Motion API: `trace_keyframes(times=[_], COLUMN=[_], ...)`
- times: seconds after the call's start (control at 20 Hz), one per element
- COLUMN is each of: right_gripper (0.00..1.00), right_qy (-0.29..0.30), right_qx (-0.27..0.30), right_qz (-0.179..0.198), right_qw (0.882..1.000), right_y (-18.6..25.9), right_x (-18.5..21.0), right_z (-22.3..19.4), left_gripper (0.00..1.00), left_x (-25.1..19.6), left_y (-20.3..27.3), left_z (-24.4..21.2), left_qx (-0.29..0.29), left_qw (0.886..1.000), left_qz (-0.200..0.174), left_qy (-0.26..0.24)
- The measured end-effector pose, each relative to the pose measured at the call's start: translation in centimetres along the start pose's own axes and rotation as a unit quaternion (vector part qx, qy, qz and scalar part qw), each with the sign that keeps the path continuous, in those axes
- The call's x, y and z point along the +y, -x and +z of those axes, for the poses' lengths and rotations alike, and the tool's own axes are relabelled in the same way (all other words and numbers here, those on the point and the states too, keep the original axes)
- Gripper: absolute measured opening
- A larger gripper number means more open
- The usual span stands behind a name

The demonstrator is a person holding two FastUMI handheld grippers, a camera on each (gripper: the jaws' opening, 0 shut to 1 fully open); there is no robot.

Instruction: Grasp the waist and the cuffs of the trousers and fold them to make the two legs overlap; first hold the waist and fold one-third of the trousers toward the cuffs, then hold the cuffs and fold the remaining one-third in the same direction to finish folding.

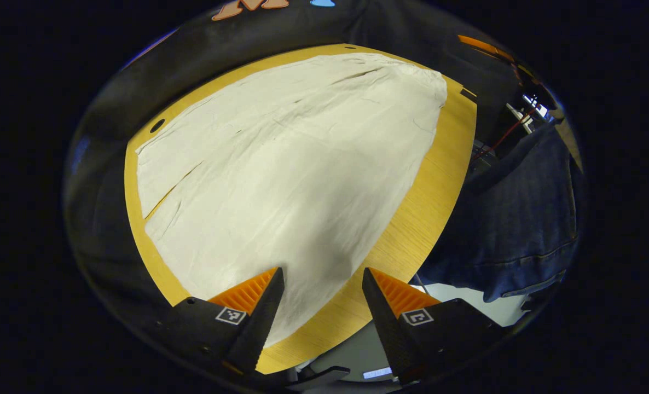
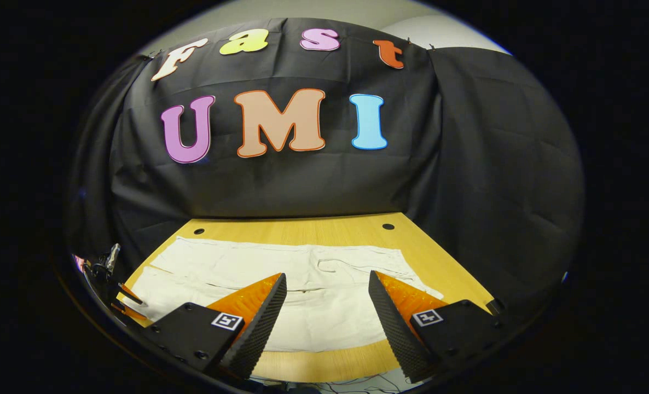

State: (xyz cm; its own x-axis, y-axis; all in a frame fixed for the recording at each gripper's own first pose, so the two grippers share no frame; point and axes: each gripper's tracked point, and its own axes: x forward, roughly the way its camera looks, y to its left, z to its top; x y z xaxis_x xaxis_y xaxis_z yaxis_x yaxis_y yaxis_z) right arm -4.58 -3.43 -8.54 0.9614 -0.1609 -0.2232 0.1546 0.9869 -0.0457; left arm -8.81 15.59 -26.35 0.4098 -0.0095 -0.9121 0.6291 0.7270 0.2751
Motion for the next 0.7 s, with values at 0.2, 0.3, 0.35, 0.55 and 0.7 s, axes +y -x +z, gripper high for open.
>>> trace_keyframes(times=[0.2,0.3,0.35,0.55,0.7], right_gripper=[0.96,0.96,0.93,0.96,0.96], right_qy=[0.004,0.011,0.012,0.021,0.031], right_qx=[0.006,0.004,0.005,0.012,0.021], right_qz=[0.004,0.004,0.005,0.016,0.032], right_qw=[1.0,1.0,1.0,1.0,0.999], right_y=[-0.1,0.0,-0.1,-0.4,-0.8], right_x=[0.0,0.0,-0.1,0.1,0.6], right_z=[-0.1,0.0,0.0,-0.4,-1.0], left_gripper=[0.81,0.8,0.79,0.72,0.69], left_x=[0.0,-0.1,-0.2,-0.2,0.0], left_y=[-0.6,-0.8,-1.0,-1.3,-1.4], left_z=[-1.3,-1.7,-1.8,-1.6,-1.7], left_qx=[0.028,0.034,0.039,0.043,0.06], left_qw=[0.999,0.999,0.999,0.999,0.997], left_qz=[0.003,0.009,0.008,0.002,-0.003], left_qy=[-0.022,-0.027,-0.029,-0.028,-0.042])
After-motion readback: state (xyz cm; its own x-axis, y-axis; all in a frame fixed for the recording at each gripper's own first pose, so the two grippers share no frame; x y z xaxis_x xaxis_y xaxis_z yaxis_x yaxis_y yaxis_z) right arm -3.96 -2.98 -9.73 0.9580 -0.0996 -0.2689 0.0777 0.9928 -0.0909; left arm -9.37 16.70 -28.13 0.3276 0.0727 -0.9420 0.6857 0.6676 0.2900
